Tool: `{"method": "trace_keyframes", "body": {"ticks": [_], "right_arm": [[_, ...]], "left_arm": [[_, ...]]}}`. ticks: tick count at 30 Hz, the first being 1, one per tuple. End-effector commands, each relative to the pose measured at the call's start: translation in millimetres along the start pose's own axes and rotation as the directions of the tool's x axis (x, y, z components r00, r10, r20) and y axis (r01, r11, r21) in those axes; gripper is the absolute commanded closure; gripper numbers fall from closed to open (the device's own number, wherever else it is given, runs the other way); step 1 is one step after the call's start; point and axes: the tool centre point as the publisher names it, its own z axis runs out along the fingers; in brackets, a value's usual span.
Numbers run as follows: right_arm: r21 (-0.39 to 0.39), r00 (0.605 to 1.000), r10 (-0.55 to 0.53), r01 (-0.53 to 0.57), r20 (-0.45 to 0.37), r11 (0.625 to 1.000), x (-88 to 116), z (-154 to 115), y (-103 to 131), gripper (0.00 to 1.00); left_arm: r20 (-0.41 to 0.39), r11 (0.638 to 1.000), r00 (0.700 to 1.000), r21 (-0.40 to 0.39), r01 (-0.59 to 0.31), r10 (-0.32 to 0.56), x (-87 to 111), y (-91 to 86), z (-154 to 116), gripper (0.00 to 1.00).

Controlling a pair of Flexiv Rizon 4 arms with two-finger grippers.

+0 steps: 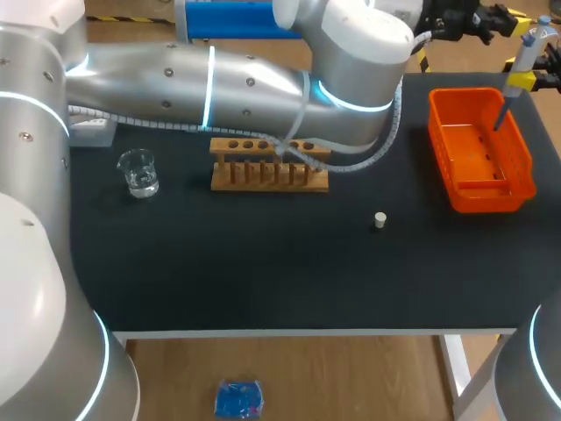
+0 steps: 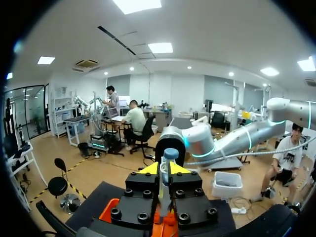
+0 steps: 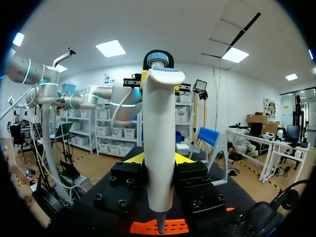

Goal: Invert the test tube, pick up the pipette, mount the tip to pipette, aspirate from beaker and dispense into the tube, eject the tip, return the pipette, and cap with the stopper.

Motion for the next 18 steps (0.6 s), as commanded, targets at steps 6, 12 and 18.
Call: {"method": "trace_keyframes", "body": {"ticks": [6,12,18], "right_arm": [[0.002,1.0,0.0,0.0,-0.003,1.0,-1.0,-1.0,0.4,1.0],[0.002,1.0,0.0,0.0,-0.003,1.0,-1.0,-1.0,0.4,1.0],[0.002,1.0,0.0,0.0,-0.003,1.0,-1.0,-1.0,0.4,1.0]], "left_arm": [[-0.033,0.997,0.999,-0.069,-0.015,0.013,6.1,-14.7,-33.8,0.0],[-0.091,0.997,0.996,-0.078,-0.014,0.007,16.4,-6.6,-58.5,0.0],[-0.113,0.997,0.994,-0.069,-0.024,0.016,35.8,13.3,-92.6,0.0]]}}
